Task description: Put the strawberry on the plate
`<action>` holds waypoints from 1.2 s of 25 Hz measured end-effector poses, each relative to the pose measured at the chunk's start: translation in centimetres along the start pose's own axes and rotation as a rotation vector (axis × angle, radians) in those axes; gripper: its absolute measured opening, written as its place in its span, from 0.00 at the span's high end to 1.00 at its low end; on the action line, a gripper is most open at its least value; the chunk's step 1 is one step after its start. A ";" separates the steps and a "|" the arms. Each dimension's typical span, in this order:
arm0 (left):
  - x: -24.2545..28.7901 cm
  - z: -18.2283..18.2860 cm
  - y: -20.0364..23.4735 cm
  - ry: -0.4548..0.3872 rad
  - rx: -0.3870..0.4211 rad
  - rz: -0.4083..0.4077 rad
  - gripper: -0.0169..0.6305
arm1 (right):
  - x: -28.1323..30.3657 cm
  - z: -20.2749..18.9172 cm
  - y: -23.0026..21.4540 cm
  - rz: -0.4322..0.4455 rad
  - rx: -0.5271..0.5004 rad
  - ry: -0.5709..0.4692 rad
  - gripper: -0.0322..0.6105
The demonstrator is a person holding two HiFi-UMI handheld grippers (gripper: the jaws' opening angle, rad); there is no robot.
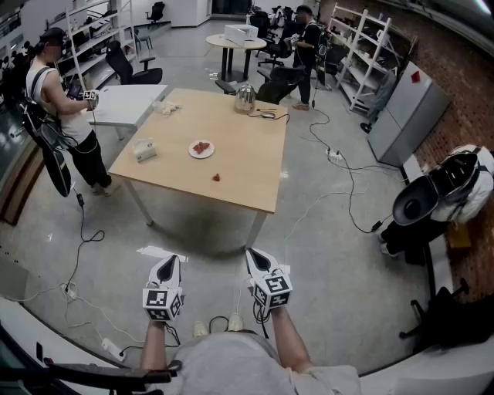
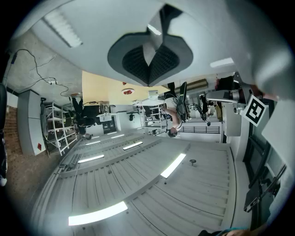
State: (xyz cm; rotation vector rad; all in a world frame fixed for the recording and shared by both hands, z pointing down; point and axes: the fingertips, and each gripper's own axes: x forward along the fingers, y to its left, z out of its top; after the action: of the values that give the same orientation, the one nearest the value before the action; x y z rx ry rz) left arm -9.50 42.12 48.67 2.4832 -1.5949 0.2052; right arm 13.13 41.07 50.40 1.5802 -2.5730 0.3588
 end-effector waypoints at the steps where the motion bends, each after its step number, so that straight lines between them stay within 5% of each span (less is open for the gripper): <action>1: 0.1 0.0 -0.3 -0.001 0.001 -0.001 0.94 | -0.1 -0.1 -0.2 -0.001 -0.002 0.003 0.94; 17: 1.8 -0.3 -5.1 -0.021 -0.018 0.047 0.94 | -2.2 -1.4 -4.2 0.078 -0.039 0.026 0.94; 30: 4.6 -1.0 -3.6 0.016 -0.005 0.068 0.94 | 1.7 -2.5 -4.7 0.129 -0.015 0.050 0.94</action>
State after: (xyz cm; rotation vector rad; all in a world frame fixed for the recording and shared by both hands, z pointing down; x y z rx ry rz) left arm -4.32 39.80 50.37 2.4194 -1.6727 0.2289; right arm 16.42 38.21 53.88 1.3854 -2.6396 0.3838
